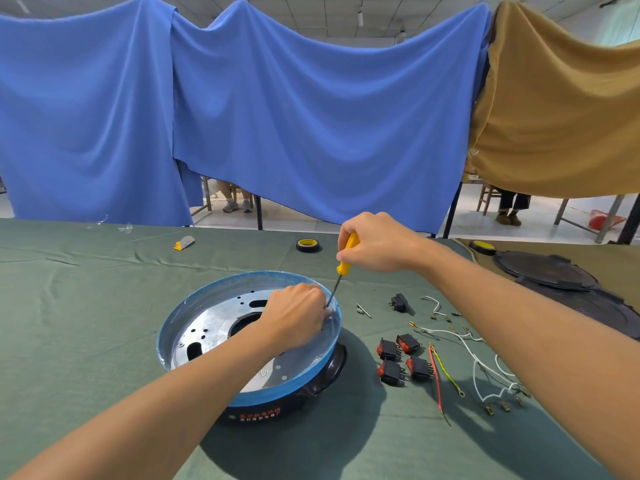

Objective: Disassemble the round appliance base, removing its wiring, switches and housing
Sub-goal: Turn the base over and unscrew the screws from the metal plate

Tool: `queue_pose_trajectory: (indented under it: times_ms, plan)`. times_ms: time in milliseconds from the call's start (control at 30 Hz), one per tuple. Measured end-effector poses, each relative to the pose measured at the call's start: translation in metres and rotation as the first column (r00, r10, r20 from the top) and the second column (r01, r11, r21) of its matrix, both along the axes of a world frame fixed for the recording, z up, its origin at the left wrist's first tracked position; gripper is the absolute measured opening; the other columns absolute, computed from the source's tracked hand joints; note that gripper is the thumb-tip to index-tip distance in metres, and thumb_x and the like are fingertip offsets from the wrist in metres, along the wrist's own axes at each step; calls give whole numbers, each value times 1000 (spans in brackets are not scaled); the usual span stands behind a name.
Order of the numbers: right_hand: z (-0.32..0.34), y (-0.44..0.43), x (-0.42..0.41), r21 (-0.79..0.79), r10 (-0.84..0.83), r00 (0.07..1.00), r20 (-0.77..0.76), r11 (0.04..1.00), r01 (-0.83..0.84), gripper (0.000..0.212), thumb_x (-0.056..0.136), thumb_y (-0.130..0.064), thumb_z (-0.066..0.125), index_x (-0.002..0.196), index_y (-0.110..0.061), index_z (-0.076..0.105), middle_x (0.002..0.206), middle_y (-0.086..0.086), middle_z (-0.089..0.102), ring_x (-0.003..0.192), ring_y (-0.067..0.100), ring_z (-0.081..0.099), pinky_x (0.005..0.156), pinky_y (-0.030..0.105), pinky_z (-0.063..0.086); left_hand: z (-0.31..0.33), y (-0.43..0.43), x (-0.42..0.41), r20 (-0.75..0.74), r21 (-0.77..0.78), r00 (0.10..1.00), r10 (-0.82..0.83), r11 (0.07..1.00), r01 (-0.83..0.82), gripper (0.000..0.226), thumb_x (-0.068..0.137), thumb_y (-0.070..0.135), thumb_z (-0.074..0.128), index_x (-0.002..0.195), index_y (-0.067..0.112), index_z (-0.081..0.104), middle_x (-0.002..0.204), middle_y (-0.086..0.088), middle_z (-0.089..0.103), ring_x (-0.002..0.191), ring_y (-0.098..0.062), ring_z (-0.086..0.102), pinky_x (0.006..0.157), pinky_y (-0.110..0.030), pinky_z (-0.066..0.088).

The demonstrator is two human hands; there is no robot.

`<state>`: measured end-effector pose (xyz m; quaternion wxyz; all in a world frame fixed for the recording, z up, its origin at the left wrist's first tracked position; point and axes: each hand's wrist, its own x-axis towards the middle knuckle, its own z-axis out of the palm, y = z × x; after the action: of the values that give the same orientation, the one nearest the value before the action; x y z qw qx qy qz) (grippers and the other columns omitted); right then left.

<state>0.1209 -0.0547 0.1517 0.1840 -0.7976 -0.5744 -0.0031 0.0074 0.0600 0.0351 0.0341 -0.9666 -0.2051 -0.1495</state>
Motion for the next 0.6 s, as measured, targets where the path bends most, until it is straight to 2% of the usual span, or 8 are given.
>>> queue_pose_trajectory:
  times_ms: [100,167,267,433,600]
  plan:
    - [1,-2,2,1,-15,1000,-1,1000,15,14,86,-26,65,77,-31,57,84,-3,57,72,10,50,55,25,36,11,4,-2,5,-130,1000,-1,992,2,32,98,39,53,86,11,64,92,-4,64,80,-22,57,55,-29,37]
    - [1,-3,4,-3,-21,1000,0,1000,21,14,86,-26,65,76,-32,57,83,-3,57,71,9,50,54,24,35,15,8,-5,36,-278,999,-25,960,34,22,97,33,56,97,13,65,101,-2,65,87,-19,59,68,-30,48]
    - [-1,-5,6,-4,-19,1000,-10,1000,19,15,86,-26,65,74,-32,57,83,-2,59,70,9,50,55,25,36,18,14,-12,49,-381,995,-83,920,96,22,95,24,61,115,15,66,114,0,65,101,-14,62,87,-31,52]
    - [-4,-6,6,1,-13,1000,-21,1000,13,16,85,-27,65,72,-33,57,81,-3,59,69,8,50,54,24,36,15,13,-13,15,-348,991,-132,929,129,20,91,18,64,107,24,75,111,3,67,99,-15,60,86,-41,53]
    - [-6,-8,8,6,-7,999,-32,1000,7,13,85,-28,65,74,-32,59,78,-3,59,67,8,50,54,24,36,10,8,-12,59,-242,994,-94,964,106,16,92,25,64,102,27,77,109,6,69,96,-19,60,82,-41,53]
